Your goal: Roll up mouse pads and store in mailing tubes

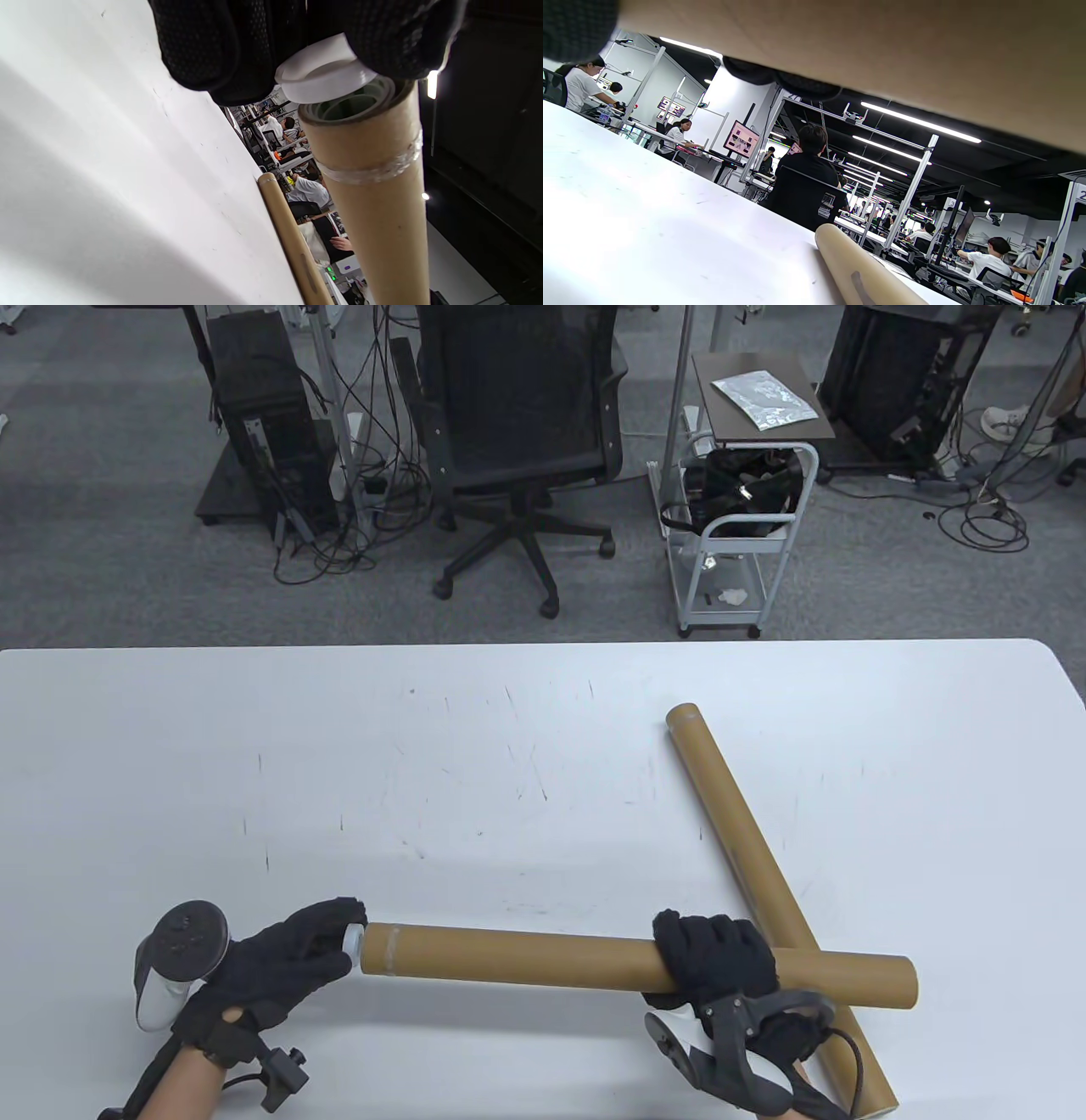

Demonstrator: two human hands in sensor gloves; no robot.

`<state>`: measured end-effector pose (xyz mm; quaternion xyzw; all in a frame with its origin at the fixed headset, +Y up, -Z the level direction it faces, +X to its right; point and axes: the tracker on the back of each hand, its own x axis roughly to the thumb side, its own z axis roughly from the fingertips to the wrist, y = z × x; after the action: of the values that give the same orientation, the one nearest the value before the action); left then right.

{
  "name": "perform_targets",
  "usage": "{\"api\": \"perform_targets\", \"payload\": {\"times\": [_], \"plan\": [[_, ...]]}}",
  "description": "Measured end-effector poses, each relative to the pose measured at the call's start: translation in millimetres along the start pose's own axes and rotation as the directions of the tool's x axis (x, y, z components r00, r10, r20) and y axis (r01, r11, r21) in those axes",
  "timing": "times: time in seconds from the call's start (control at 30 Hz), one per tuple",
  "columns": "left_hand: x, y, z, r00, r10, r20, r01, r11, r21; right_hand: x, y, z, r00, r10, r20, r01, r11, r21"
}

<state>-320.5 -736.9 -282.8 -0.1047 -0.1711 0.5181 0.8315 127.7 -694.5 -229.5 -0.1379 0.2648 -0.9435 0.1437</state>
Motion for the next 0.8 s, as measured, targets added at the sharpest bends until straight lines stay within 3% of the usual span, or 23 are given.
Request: {"api": "perform_targets", "payload": {"times": [0.13,0.27,0.53,0.63,0.8], "plan": [[3.4,-2.5,-0.2,0.999,-0.041,0.007,0.041,0.999,-0.003,0.9,-0.4,0.3,1.000,0.002,0.001,-0.002,1.000,0.002],[6.0,-4.2,0.0,0.999,0.030,0.027,-0.030,1.000,0.005,1.2,0.7,0.7,1.000,-0.015,-0.003,0.015,1.000,0.007],[18.9,-15.6,0.7,0.999,-0.034,0.023,0.032,0.996,0.079,1.6,2.0,-0.9,0.999,0.004,-0.049,-0.004,1.000,0.005],[25.7,-31.1,-2.1,0.999,0.008,0.051,-0.008,1.000,-0.001,2.2,2.7,-2.3,0.997,0.004,-0.074,-0.004,1.000,0.008],[26.9,-40.1,-2.3,0.999,-0.018,0.047,0.020,0.999,-0.042,3.2,4.3,-0.6,0.997,0.005,-0.072,-0.003,1.000,0.021]]}}
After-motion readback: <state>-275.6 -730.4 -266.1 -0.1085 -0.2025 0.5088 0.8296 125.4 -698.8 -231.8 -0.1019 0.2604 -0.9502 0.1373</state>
